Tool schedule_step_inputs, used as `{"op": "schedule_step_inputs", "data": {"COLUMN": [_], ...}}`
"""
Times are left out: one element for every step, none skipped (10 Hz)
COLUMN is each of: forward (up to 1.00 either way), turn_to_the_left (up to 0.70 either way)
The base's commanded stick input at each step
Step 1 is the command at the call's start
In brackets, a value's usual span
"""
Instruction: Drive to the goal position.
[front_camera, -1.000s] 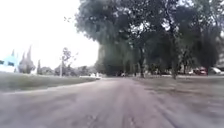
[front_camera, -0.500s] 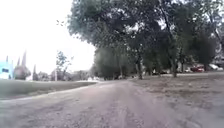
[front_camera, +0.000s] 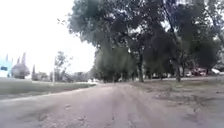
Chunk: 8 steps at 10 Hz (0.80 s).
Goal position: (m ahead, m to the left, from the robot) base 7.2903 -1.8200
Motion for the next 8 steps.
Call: {"op": "schedule_step_inputs", "data": {"forward": [1.0,1.0,1.0,1.0,1.0,1.0,1.0,1.0], "turn_to_the_left": [0.0,0.0,0.14,0.31,0.38,0.21,0.0,0.0]}}
